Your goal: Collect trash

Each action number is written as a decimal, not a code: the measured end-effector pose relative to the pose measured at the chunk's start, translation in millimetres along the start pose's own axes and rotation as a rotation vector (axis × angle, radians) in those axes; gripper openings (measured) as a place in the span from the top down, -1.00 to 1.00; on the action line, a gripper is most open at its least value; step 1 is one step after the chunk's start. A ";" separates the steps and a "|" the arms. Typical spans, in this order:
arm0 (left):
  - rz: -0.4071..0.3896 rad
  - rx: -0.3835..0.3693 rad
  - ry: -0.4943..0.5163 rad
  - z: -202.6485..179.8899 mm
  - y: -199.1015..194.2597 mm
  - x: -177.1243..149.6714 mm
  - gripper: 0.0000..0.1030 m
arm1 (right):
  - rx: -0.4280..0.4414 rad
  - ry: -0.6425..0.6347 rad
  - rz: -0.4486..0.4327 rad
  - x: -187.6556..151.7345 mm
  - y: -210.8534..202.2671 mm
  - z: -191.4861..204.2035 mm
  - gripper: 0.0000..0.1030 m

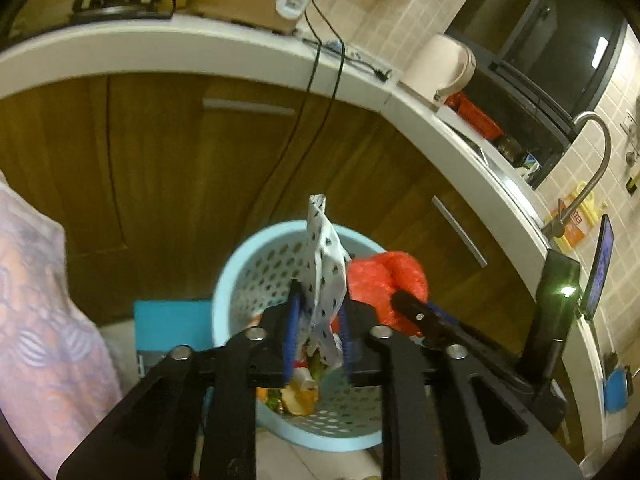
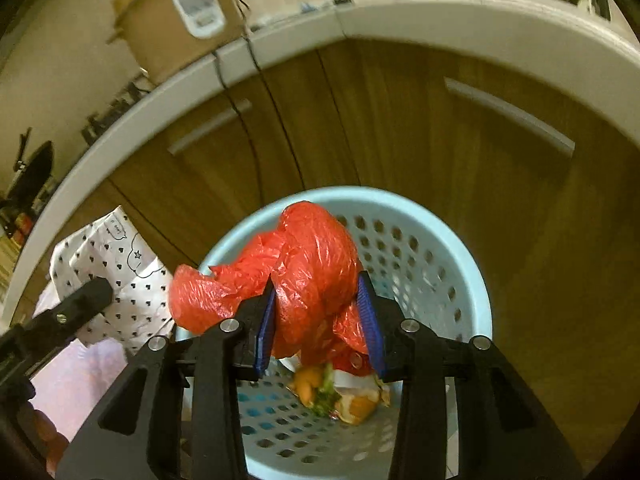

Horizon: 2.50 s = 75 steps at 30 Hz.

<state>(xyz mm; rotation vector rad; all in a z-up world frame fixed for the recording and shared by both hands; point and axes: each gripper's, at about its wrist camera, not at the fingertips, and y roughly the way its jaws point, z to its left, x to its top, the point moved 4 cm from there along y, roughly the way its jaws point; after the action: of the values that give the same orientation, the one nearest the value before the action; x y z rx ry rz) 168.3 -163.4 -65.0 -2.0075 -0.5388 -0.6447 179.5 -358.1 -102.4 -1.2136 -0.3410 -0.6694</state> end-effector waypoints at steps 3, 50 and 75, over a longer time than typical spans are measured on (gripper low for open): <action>0.016 0.019 0.014 -0.1 8.8 -5.1 0.06 | -0.015 0.009 0.016 -4.6 6.2 -6.8 0.05; -0.439 0.388 0.040 81.6 -180.1 -40.6 -0.63 | -0.062 -0.315 -0.297 -50.8 -92.7 147.2 -0.35; -0.428 0.410 0.096 71.0 -172.9 -45.1 -0.64 | -0.065 -0.281 -0.323 -47.9 -104.8 136.7 -0.43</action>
<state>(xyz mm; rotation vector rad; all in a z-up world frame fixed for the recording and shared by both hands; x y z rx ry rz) 45.7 -24.8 -12.9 -1.4781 -0.9713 -0.8070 90.4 -236.1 -6.7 -1.3315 -0.7665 -0.7917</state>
